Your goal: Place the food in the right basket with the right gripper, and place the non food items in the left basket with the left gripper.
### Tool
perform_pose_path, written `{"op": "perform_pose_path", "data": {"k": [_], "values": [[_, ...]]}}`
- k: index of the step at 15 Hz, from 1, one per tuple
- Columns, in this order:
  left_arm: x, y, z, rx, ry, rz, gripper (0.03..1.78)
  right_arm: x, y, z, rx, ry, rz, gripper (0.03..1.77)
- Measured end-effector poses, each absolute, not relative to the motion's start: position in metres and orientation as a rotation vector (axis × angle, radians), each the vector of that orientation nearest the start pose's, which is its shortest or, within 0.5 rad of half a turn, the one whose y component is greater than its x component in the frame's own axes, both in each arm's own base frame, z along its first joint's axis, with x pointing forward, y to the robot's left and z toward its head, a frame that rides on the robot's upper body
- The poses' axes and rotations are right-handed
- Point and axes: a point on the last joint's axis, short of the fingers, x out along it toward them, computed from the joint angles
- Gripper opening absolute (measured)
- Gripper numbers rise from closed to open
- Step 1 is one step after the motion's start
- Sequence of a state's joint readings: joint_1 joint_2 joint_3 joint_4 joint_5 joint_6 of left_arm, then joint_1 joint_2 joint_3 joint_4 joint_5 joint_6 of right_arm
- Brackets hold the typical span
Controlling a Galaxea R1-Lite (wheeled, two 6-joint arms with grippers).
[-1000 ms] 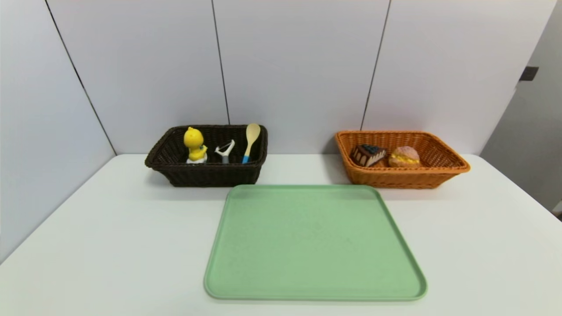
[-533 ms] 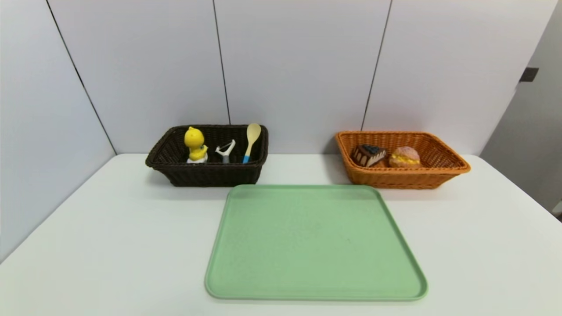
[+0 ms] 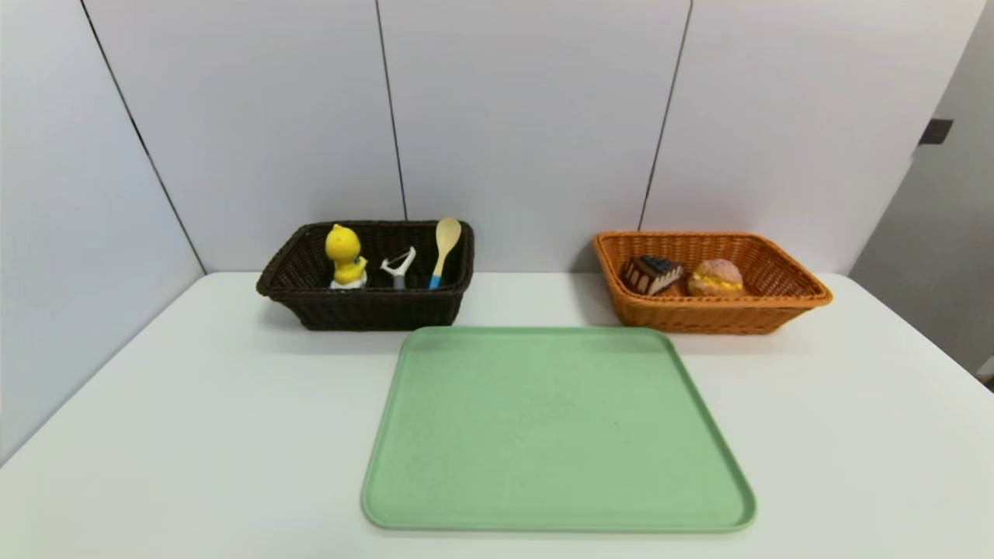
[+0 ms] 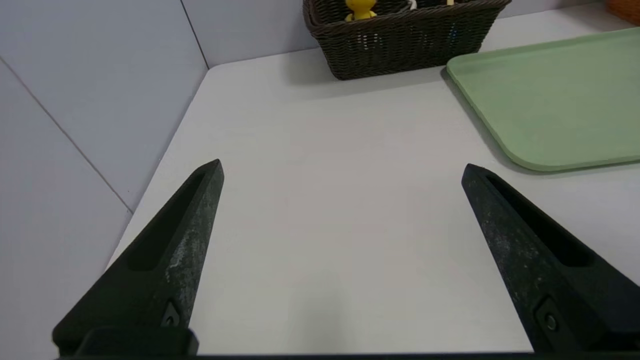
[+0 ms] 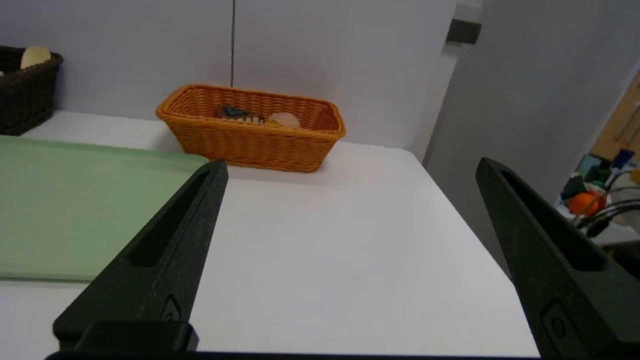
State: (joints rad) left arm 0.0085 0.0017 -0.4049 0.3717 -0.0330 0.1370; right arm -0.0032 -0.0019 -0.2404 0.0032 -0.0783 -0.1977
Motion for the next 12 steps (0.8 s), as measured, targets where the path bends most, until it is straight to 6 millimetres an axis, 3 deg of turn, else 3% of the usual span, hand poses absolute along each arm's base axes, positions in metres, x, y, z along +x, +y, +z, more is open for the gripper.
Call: {"op": "perform_pose_path", "data": {"k": [2,4,7,12], "values": [[-0.043,-0.001,0.121,0.160,-0.102,-0.016,1.69,-0.034,-0.001,0.117,-0.241,-0.270,-0.079,1.71],[-0.029,-0.001,0.103,0.178,-0.168,-0.010,1.69,-0.029,0.000,0.108,-0.268,-0.284,-0.056,1.71],[-0.024,-0.001,0.086,0.145,-0.095,-0.015,1.69,-0.024,0.000,0.085,-0.251,-0.077,-0.008,1.71],[-0.023,0.000,0.080,0.071,-0.045,0.008,1.69,-0.023,0.000,0.082,-0.223,-0.067,-0.006,1.71]]}}
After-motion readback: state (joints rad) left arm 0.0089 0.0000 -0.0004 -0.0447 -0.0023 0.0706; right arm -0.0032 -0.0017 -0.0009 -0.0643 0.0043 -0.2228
